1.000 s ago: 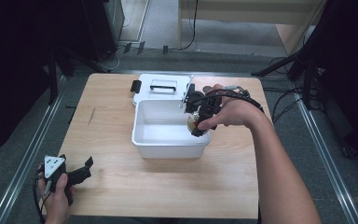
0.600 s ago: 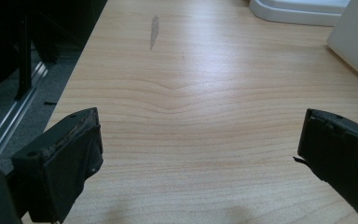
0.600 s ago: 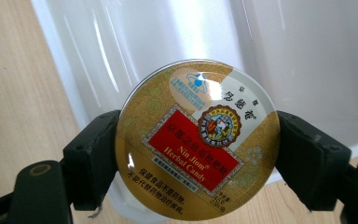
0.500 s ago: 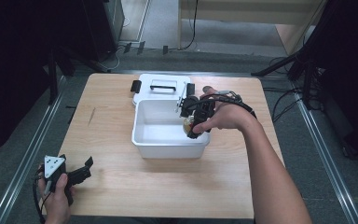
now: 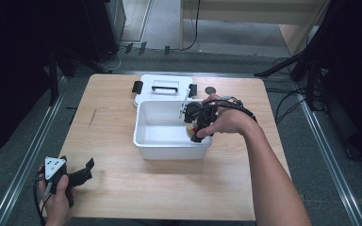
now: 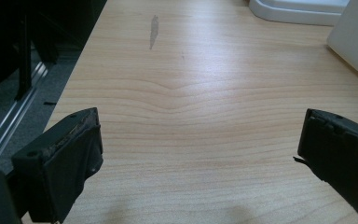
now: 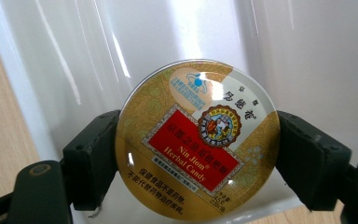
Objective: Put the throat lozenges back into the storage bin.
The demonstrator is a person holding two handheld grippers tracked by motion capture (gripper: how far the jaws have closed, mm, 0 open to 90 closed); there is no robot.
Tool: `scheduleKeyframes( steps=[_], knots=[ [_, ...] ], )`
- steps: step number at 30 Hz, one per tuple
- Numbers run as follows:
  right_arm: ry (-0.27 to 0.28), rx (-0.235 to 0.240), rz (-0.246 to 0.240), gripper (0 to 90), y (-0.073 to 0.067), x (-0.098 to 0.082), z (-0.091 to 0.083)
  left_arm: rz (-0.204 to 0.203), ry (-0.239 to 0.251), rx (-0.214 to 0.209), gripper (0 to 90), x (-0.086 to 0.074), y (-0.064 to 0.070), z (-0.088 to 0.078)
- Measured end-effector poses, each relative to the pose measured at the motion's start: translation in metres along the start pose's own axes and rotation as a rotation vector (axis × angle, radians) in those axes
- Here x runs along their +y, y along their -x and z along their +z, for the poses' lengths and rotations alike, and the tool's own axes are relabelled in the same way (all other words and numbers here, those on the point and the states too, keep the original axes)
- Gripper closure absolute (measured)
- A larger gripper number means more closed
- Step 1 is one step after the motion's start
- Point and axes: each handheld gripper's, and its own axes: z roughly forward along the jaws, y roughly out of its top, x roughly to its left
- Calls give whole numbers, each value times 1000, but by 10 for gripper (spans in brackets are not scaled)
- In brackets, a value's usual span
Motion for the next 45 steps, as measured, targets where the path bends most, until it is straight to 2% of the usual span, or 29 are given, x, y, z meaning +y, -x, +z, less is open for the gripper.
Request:
scheduleKeyframes(
  steps=[17,30,33,35,39,45],
  knots=[
    [-4,34,20,207,1,-1,16,1,-2,-1,2,0,0,0],
    [-35,30,23,206,0,1,26,4,-4,-2,2,0,0,0],
    [-28,29,18,206,0,2,27,2,-2,-2,2,0,0,0],
    [-35,43,43,206,1,2,29,2,-2,-2,2,0,0,0],
    [-37,48,44,206,3,3,29,2,-2,-2,2,0,0,0],
    [-51,57,74,206,5,1,27,3,-3,-3,2,0,0,0]
  ],
)
